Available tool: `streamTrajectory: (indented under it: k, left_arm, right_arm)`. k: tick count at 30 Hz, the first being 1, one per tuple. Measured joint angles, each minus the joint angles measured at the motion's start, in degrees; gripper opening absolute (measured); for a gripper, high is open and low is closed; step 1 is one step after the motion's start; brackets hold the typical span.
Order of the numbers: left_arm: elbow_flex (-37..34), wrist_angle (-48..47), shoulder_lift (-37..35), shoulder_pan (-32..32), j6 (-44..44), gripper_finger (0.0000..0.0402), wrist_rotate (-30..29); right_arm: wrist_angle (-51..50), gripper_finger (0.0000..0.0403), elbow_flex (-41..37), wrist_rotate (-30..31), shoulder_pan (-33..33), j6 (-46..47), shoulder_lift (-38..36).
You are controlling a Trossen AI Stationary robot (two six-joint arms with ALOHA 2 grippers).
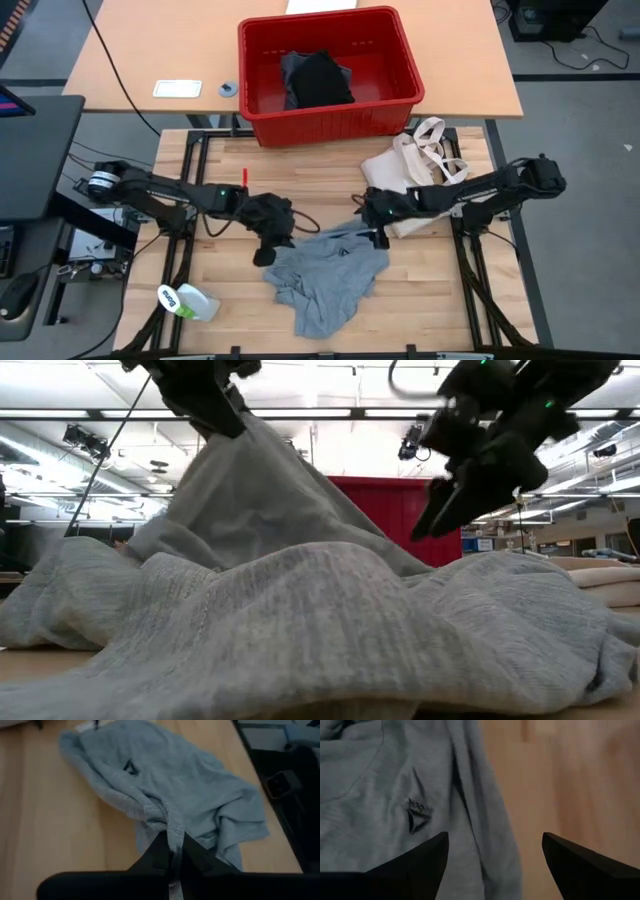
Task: Fold Laundry from Bin
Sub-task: Fold the gray shirt
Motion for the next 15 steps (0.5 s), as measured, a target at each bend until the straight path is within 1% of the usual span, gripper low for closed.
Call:
streamTrajectory:
  k: [2,4,7,10,12,15]
  left_arm:
    - [0.0,0.5,-0.1,-0.5,0.4,0.0017,-0.6]
    - [0.0,0.3,-0.1,-0.5,1.1,0.0017,-1.3]
    - [0.0,0.4,-0.1,-0.4,1.5,0.0017,-1.4]
    - [0.0,0.0,-0.1,-0.2,1.6,0.0017,-1.3]
    - [0.0,0.1,-0.1,0.0,1.5,0.0016,-1.4]
    - [0.0,-0.1,-0.1,0.4,1.5,0.0016,-2.1]
  right_arm:
    - [1.3,0.0337,0.0,-5.5,-2.2,-0.1,2.4]
    - [2.5,0.0342,0.0,-8.3,-3.1,-1.6,5.7]
    - [5.1,0.0345,0.0,-10.0,-3.2,-4.9,11.0]
    - [6.8,0.0345,0.2,-12.5,-3.7,-7.2,14.6]
    - [8.0,0.0346,0.2,-13.9,-4.0,-7.3,16.1]
    - [7.4,0.0344,0.3,-14.6,-4.1,-7.2,16.2]
